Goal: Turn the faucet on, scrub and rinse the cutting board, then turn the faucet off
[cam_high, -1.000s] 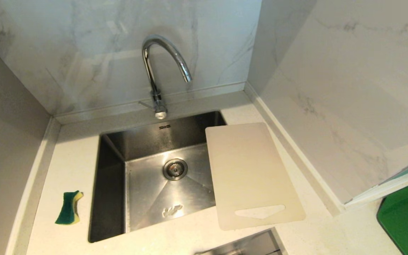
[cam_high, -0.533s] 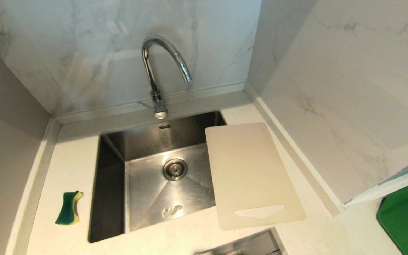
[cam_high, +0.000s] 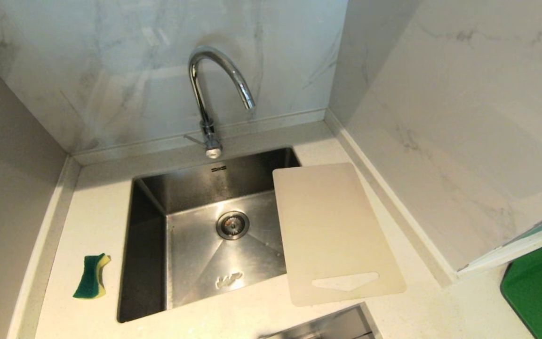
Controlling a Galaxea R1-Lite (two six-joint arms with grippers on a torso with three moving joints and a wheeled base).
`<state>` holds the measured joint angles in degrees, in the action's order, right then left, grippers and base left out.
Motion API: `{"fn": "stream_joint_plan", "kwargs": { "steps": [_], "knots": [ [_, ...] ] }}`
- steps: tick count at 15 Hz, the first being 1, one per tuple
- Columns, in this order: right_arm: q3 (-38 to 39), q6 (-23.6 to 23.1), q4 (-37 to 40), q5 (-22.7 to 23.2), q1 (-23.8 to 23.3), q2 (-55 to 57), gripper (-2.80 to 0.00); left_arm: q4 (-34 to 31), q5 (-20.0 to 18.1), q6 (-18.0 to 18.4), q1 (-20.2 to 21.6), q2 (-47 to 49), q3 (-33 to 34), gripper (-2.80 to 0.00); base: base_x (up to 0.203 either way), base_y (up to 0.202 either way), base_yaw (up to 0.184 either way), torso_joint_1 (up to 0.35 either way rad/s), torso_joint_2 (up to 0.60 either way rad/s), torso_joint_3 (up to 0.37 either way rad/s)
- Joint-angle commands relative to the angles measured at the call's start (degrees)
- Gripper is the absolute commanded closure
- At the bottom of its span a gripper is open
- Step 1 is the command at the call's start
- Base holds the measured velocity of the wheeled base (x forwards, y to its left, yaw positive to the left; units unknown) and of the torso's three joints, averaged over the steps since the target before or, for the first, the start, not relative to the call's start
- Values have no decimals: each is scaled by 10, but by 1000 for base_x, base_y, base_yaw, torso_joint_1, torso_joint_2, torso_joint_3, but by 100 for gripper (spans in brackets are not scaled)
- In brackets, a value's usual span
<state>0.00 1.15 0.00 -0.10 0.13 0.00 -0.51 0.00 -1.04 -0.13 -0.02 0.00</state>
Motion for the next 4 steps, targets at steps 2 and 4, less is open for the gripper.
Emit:
{"fn": "stream_joint_plan", "kwargs": {
  "steps": [2, 4],
  "knots": [
    [1, -1, 0, 0, 0, 1, 0, 0, 0, 0, 0, 1, 1, 0, 0, 0, 0, 0, 0, 0],
    [0, -6, -1, 1, 0, 0, 0, 0, 0, 0, 0, 1, 1, 0, 0, 0, 0, 0, 0, 0]
  ]
}}
